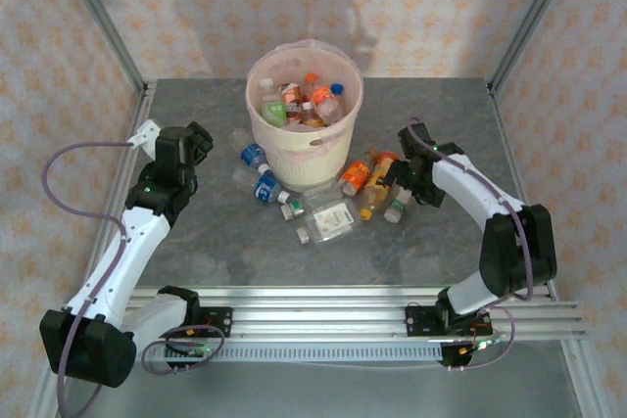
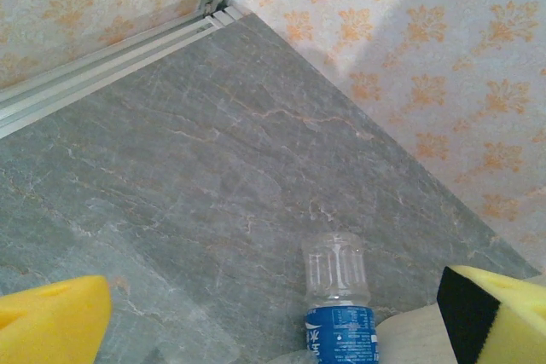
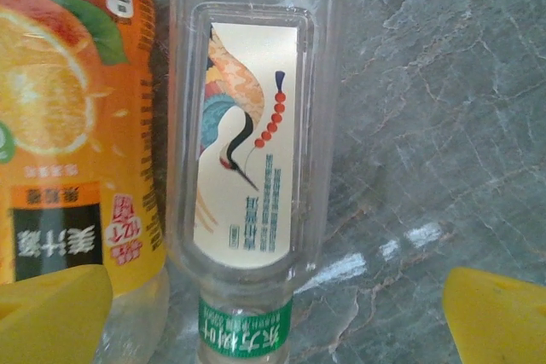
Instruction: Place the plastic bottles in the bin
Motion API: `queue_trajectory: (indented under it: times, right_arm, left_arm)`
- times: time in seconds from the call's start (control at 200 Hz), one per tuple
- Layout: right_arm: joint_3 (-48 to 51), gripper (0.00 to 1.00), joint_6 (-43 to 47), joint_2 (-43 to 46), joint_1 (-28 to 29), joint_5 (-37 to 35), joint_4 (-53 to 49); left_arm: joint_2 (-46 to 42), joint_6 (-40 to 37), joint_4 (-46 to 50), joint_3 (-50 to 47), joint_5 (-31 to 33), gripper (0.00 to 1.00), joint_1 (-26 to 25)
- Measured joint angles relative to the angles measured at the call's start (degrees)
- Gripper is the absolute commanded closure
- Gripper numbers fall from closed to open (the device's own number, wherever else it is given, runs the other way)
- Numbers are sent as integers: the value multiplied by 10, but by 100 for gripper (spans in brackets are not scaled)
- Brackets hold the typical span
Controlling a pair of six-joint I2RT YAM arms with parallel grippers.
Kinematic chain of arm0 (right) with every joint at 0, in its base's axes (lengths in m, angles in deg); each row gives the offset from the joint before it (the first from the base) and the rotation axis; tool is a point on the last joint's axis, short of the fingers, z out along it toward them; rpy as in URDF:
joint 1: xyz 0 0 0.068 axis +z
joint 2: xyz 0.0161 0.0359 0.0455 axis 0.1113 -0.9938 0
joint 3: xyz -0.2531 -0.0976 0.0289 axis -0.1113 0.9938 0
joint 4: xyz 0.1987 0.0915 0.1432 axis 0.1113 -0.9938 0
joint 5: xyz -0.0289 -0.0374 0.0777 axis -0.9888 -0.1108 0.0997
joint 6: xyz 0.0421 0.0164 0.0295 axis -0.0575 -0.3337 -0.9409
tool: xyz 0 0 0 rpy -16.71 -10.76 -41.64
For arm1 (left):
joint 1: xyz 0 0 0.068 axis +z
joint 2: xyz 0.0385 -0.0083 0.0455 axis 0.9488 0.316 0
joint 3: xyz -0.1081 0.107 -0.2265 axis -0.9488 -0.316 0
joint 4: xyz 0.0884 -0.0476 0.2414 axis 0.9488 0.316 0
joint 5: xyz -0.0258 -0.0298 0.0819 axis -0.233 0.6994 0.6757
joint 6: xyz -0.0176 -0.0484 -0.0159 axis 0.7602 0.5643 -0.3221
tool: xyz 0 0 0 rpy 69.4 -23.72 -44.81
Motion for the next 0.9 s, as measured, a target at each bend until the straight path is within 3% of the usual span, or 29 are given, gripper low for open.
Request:
queue_trajectory:
  times: [0.4,0.896]
  right_arm:
    - [-5,18,35,-72,-52,42,42]
    - [-5,24,46,-101,-71,50,64]
  left_arm:
    - [14,0,0,0,0,0,0]
    - [20,4,0,0,0,0,0]
